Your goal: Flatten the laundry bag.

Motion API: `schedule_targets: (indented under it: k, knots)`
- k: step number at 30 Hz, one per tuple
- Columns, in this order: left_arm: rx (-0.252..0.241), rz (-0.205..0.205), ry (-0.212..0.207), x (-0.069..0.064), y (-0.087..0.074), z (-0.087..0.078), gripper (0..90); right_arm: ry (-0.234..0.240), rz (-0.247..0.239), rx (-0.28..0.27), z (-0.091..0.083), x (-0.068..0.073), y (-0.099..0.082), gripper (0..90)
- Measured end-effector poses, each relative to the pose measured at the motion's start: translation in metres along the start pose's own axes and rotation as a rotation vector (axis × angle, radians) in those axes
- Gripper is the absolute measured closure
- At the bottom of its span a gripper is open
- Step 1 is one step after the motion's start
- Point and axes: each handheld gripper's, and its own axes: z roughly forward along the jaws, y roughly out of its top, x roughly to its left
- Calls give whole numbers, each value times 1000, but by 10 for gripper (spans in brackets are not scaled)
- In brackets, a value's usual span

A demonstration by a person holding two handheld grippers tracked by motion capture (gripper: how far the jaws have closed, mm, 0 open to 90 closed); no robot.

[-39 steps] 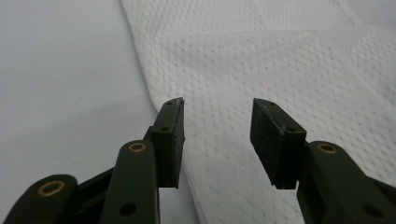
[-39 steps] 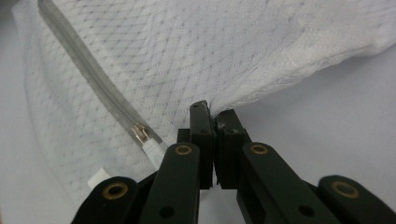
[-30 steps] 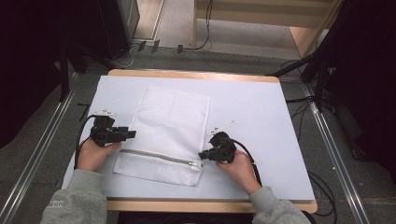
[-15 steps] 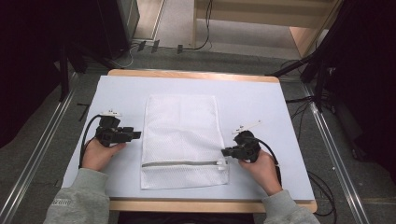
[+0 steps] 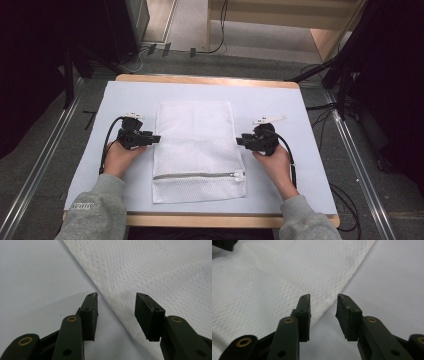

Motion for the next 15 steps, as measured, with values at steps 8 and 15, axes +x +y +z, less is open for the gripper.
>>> schedule_targets:
  k: [8,15]
  knots:
    - [-14,-45,-27,-1,1,4,636,-58,12,22,32,-12,17,610]
    - [-4,-21,29,-8,3,9,810,-81,10,21,51,-12,23,687]
